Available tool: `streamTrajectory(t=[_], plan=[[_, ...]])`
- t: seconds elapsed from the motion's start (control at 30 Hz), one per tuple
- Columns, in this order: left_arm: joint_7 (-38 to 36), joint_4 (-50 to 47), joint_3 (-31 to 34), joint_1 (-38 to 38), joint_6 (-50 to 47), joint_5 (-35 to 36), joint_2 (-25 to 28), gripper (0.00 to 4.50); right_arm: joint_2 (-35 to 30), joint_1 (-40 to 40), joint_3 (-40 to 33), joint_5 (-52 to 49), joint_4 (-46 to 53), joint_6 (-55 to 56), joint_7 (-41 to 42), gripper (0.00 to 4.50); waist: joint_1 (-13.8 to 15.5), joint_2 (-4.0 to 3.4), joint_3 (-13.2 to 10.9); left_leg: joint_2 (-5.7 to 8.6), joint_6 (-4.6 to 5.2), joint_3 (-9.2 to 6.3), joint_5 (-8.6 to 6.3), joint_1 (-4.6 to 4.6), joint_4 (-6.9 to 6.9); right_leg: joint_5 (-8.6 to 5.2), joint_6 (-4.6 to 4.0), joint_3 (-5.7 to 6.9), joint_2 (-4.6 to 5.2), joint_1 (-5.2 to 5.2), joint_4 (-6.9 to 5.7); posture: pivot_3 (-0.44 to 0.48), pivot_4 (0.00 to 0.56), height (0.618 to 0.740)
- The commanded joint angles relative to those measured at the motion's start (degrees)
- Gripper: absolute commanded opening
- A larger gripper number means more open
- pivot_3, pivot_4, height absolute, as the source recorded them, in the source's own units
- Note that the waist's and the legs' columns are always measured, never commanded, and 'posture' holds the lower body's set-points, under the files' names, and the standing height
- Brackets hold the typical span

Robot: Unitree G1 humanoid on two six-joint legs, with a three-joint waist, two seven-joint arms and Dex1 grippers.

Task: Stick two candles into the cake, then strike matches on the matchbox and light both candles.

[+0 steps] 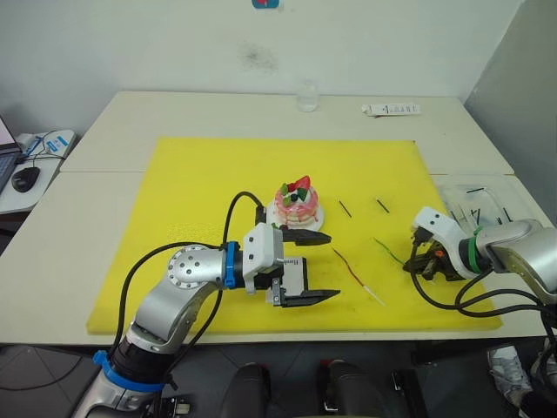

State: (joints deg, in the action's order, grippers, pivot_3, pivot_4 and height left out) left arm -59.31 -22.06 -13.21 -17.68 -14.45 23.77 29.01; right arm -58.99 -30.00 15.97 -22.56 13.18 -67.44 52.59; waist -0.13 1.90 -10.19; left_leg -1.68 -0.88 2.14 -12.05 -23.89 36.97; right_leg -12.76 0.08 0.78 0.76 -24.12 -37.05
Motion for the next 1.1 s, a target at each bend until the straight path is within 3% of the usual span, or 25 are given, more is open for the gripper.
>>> streamTrajectory(t=[0.03,0.17,0.3,0.43,0.57,0.77,1.0,1.1], plan=[[0.10,-0.86,0.26,-0.61,0.62,0.13,-0.12,4.50,0.28,-0.84,-0.68,-0.46,0.62,-0.79,0.49,0.14,-0.01,0.00,0.00,0.00,0.00,0.00,0.00,0.00,0.00,0.00,0.00,0.00,-0.01,0.00,0.00,0.000,0.150,0.740],[0.77,-0.86,0.77,0.42,-0.12,0.66,-0.14,4.50,1.08,-1.38,-5.22,-4.12,2.02,-2.92,1.36,0.14,-0.02,0.00,0.00,-0.01,0.00,0.00,0.00,0.00,0.00,0.00,0.00,-0.01,-0.02,0.00,-0.01,0.000,0.150,0.740],[5.66,-2.15,3.39,1.64,-8.25,7.16,-2.28,4.50,4.54,-2.99,-17.29,-14.11,5.61,-7.19,3.14,0.14,-0.01,-0.01,-0.01,-0.03,0.00,0.00,0.00,0.00,0.00,0.02,0.03,-0.04,-0.05,-0.02,-0.04,0.000,0.150,0.740],[9.89,-2.76,5.71,0.92,-18.39,15.64,-4.44,4.50,12.80,-4.52,-30.21,-22.16,8.03,-12.24,-1.95,0.14,0.05,0.00,0.00,-0.05,0.00,-0.15,0.00,-0.02,0.02,0.03,0.06,0.08,-0.09,0.04,-0.03,0.000,0.150,0.740],[13.04,-1.04,6.51,-1.91,-24.52,20.30,-7.03,4.50,18.28,-5.45,-34.87,-24.83,11.35,-13.35,-8.09,0.14,0.06,0.00,0.00,0.00,0.00,-0.15,0.00,-0.03,0.03,0.06,0.10,0.05,-0.09,0.05,-0.04,0.000,0.150,0.740],[17.68,1.86,7.74,-7.84,-30.80,25.13,-12.20,2.77,24.55,-7.27,-37.59,-29.24,15.22,-15.76,-15.54,0.00,0.02,-0.01,0.00,0.03,0.01,-0.13,0.01,-0.04,0.06,0.10,0.16,-0.05,-0.10,0.05,-0.06,0.000,0.150,0.740],[17.76,5.37,5.78,-10.41,-29.15,21.32,-12.93,2.77,26.51,-6.84,-37.21,-31.52,16.13,-13.60,-19.73,0.00,0.01,-0.01,0.00,-0.02,0.01,-0.13,0.01,-0.03,0.02,0.09,0.14,-0.08,-0.24,0.03,-0.04,0.000,0.150,0.740],[18.20,6.71,6.61,-11.19,-29.26,21.75,-14.38,2.24,26.85,-7.22,-37.43,-33.11,15.85,-13.39,-21.11,0.00,0.01,-0.01,0.00,-0.02,0.01,-0.15,0.01,-0.04,0.03,0.10,0.14,-0.07,-0.24,0.03,-0.05,0.000,0.150,0.740]])
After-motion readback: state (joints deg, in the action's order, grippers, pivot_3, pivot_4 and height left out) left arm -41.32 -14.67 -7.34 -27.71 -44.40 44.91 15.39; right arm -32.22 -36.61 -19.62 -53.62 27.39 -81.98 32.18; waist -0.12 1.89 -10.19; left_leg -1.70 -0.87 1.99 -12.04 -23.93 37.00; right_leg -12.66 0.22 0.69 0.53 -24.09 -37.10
